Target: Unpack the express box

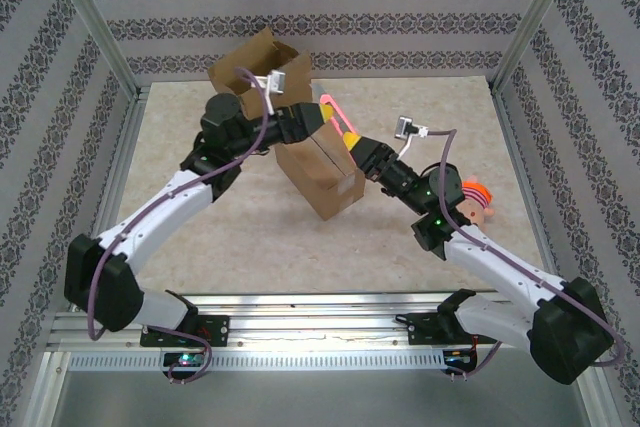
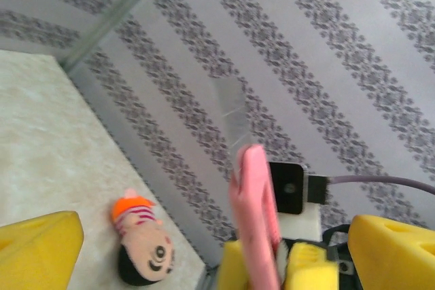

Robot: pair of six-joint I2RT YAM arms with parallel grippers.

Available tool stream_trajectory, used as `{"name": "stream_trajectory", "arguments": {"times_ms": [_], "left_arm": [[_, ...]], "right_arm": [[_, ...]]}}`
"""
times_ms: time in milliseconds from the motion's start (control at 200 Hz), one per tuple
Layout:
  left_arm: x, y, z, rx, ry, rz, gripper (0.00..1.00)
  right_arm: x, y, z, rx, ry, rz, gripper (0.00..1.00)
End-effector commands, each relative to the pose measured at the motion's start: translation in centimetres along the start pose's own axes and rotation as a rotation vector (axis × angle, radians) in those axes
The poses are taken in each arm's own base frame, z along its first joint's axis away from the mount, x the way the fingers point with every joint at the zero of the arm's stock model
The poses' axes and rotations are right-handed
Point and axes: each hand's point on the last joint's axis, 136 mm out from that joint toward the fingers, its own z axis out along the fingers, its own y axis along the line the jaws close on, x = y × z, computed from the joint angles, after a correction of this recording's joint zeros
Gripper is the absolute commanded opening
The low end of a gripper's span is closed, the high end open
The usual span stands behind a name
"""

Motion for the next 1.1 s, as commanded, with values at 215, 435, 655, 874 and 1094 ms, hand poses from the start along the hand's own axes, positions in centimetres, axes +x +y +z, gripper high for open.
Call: {"name": "stream_trajectory", "arguments": {"times_ms": [215, 435, 655, 874, 1094], "left_arm": [[1.1, 9.6, -7.1, -0.560, 0.025, -0.108, 0.94], [3.2, 15.8, -8.0, -0.700, 0.056, -0.250, 0.93], [3.9, 20.8, -6.1, -0.727, 0.057, -0.338, 0.92], [4.7, 23.5, -4.7, -0.710, 0.046, -0.393, 0.89], [5.2, 23.1, -4.6, -0.663, 0.029, -0.404, 0.89]], "right_arm": [[-1.4, -0.8, 1.9, 0.210, 0.149, -0.234, 0.00], [-1.5, -3.8, 3.4, 0.421, 0.311, -0.411, 0.00], [-1.4, -6.3, 4.4, 0.640, 0.468, -0.632, 0.00], [-1.1, -7.8, 5.4, 0.738, 0.547, -0.759, 0.00], [-0.5, -9.1, 6.0, 0.750, 0.568, -0.766, 0.00]]}}
